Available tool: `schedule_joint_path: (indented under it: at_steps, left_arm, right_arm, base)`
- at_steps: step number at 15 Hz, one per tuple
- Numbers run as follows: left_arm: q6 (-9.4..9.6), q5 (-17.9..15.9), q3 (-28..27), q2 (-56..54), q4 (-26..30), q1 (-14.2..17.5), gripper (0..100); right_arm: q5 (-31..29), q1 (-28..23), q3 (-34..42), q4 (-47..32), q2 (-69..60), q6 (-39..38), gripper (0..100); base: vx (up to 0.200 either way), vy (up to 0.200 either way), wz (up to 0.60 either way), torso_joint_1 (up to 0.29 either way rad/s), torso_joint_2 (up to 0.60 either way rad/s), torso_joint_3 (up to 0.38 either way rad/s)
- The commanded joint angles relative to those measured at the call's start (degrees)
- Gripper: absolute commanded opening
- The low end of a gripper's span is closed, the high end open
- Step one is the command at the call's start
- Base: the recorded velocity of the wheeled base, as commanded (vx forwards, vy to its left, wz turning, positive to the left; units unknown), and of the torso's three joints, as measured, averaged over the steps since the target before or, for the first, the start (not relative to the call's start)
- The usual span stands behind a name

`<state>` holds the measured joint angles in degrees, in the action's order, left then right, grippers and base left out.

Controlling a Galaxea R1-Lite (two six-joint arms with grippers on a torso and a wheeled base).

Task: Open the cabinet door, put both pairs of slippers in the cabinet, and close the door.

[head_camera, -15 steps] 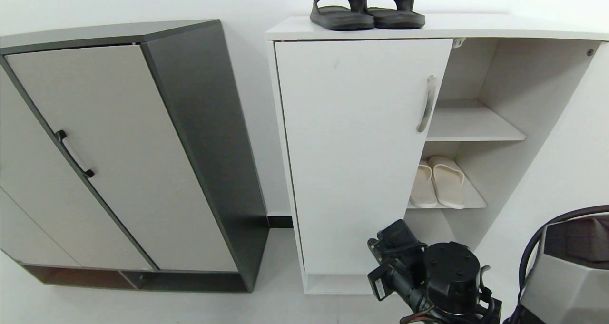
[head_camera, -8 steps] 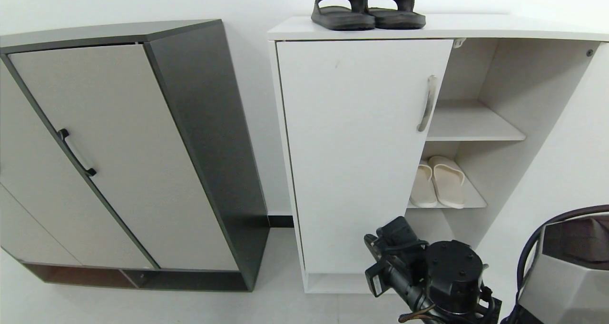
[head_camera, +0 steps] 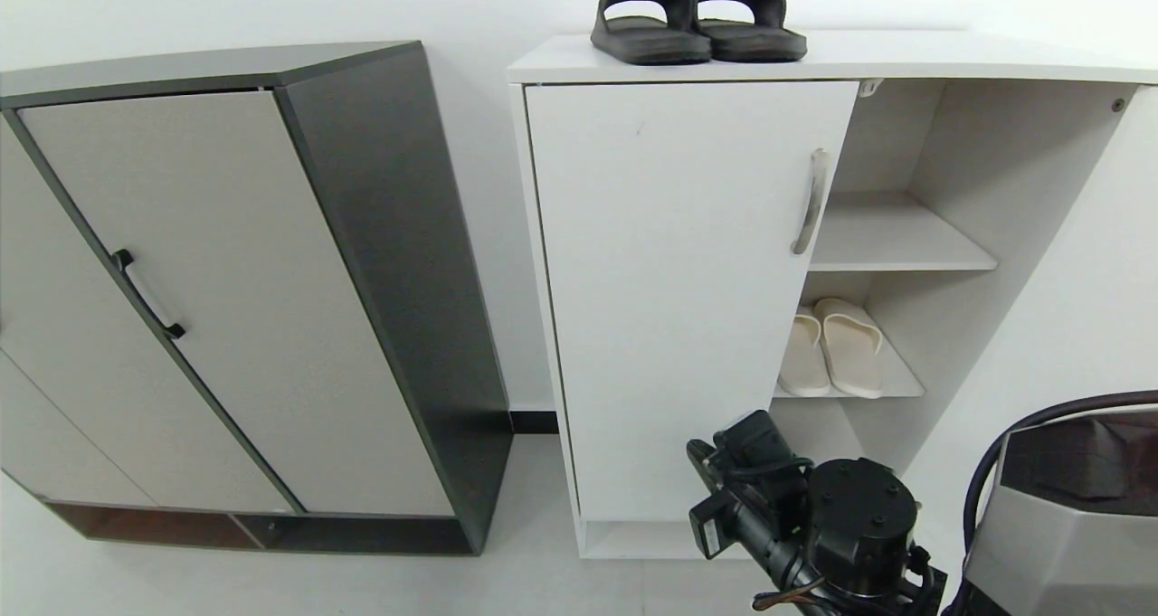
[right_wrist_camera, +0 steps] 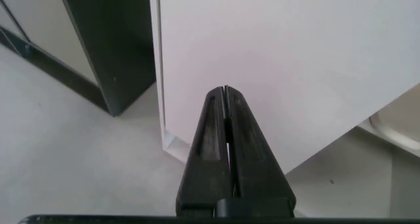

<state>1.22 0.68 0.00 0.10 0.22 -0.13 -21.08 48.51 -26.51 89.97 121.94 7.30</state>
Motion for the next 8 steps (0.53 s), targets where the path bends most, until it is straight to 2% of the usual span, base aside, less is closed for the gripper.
schedule_joint_path:
  at_steps: [1, 3, 8]
  left_arm:
    - [0.01, 0.02, 0.0, 0.08, -0.04, -0.04, 0]
    - [0.01, 0.02, 0.0, 0.08, 0.04, -0.04, 0]
    - [0.01, 0.02, 0.0, 0.08, 0.04, 0.05, 0]
  right_arm:
    - [-0.02, 0.01, -0.2, 0.03, 0.93, -0.01, 0]
    - [0.07, 0.01, -0.2, 0.03, 1.02, -0.01, 0]
    - [-0.02, 0.01, -0.2, 0.03, 1.02, -0.01, 0]
  base:
    - [0.0, 0.0, 0.0, 0.007, -0.27, -0.286]
    - [0.0, 0.0, 0.0, 0.029, -0.15, -0.344]
    - [0.0, 0.0, 0.0, 0.072, -0.51, -0.362]
